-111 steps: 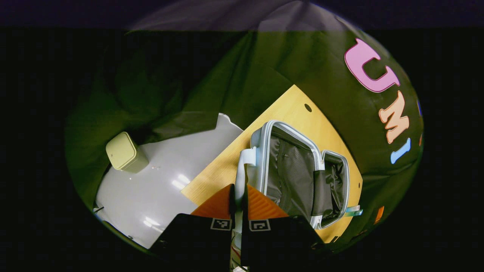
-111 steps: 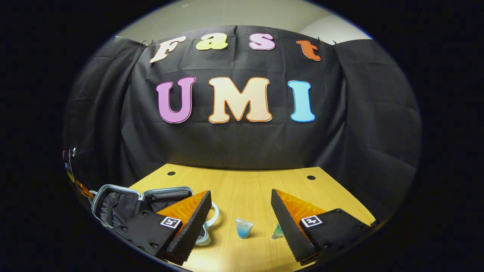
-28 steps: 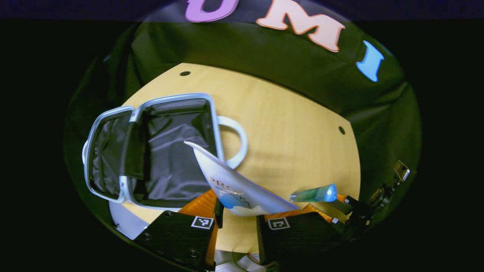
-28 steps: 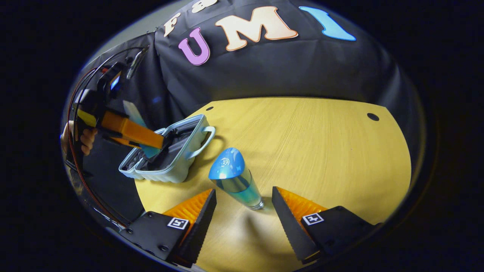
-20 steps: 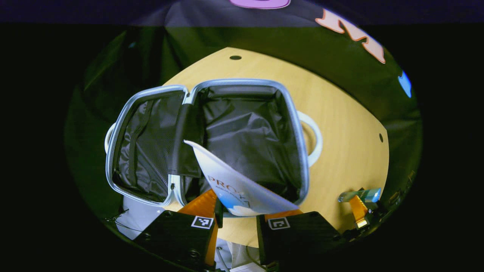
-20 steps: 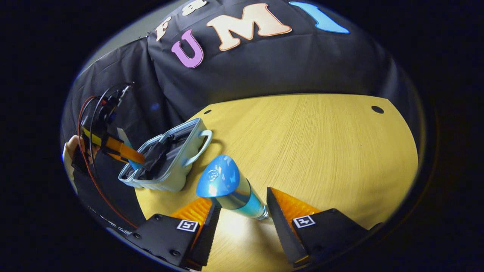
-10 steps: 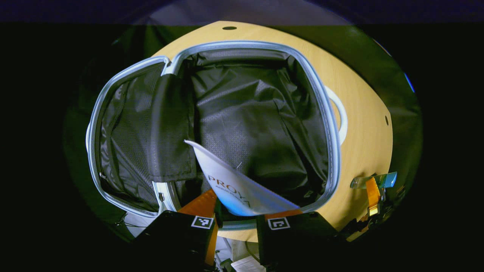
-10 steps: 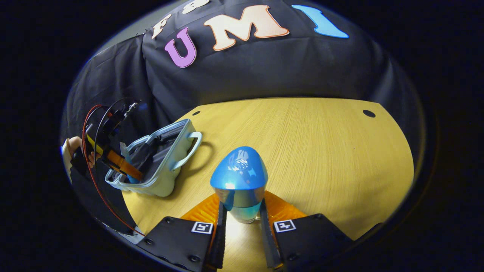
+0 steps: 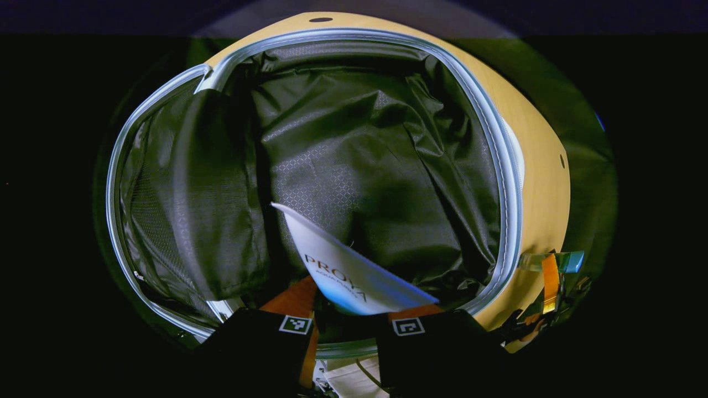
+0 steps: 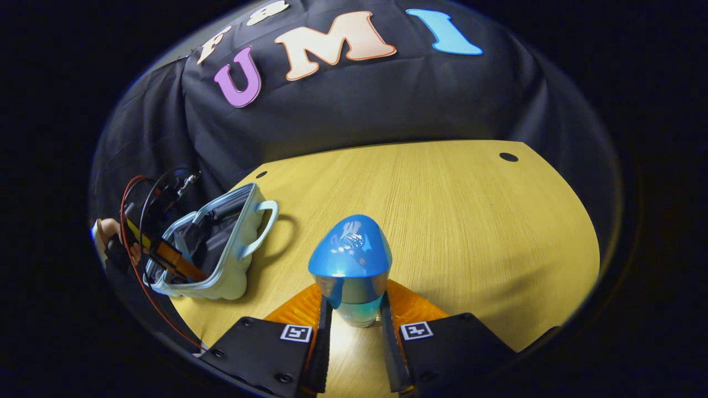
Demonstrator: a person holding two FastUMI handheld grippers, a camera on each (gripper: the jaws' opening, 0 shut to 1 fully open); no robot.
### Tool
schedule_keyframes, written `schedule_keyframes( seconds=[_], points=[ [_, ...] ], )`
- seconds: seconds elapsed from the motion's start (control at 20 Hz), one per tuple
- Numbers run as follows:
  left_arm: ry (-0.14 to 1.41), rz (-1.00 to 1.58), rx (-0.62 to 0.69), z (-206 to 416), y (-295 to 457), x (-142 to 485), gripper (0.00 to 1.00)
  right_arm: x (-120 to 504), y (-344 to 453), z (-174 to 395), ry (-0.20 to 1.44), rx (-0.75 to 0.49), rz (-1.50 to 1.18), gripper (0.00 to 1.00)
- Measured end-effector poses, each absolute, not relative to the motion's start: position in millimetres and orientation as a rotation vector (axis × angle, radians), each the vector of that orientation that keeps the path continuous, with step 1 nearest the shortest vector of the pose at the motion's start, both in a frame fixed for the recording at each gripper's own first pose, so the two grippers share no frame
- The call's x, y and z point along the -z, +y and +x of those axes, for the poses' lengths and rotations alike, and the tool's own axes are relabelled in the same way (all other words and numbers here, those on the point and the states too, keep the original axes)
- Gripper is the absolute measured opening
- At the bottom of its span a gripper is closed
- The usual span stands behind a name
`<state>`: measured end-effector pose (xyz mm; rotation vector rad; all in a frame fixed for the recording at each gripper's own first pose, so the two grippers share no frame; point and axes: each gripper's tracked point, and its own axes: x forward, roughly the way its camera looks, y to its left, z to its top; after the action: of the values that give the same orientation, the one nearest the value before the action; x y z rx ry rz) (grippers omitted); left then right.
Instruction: First open the suitcase, pack the skin care products into it, and then close the suitcase.
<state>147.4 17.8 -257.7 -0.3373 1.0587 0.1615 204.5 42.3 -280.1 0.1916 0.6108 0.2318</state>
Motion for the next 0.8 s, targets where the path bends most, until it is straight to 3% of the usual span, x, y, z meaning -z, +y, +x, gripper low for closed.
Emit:
schedule_keyframes(
  seconds=[0.25, 0.3, 0.35, 0.4, 0.45, 0.55, 0.65, 0.7, 0.75, 0.8],
  points=[
    [1.075, -0.290, -0.127, 142.4, 17.8, 256.0, 0.41, 258.2, 54.1, 201.6, 0.592, -0.195, 0.197, 0.43],
    [1.070, -0.281, -0.130, 141.5, 19.1, 256.2, 0.44, 250.7, 59.6, 199.5, 0.587, -0.200, 0.196, 0.40],
    [1.064, -0.271, -0.136, 138.4, 21.8, 252.3, 0.39, 244.1, 65.4, 196.4, 0.584, -0.207, 0.193, 0.40],
    [1.053, -0.267, -0.140, 135.3, 23.7, 249.6, 0.53, 238.3, 73.6, 195.2, 0.579, -0.216, 0.189, 0.40],
    [1.041, -0.269, -0.137, 132.7, 23.4, 246.0, 0.48, 232.4, 81.9, 193.2, 0.578, -0.227, 0.184, 0.43],
    [1.008, -0.273, -0.132, 124.5, 23.4, 237.9, 0.56, 221.5, 101.9, 190.7, 0.576, -0.258, 0.180, 0.43],
    [0.954, -0.280, -0.116, 118.8, 22.3, 224.4, 0.77, 213.1, 127.4, 188.2, 0.581, -0.299, 0.197, 0.43],
    [0.926, -0.281, -0.112, 114.6, 21.6, 217.9, 0.94, 208.2, 140.6, 187.5, 0.582, -0.319, 0.205, 0.40],
    [0.907, -0.269, -0.118, 110.7, 25.7, 212.3, 0.96, 202.6, 153.0, 186.1, 0.582, -0.343, 0.210, 0.43],
    [0.880, -0.264, -0.125, 103.9, 29.0, 205.2, 0.96, 197.5, 165.8, 184.5, 0.581, -0.367, 0.212, 0.40]
  ],
)
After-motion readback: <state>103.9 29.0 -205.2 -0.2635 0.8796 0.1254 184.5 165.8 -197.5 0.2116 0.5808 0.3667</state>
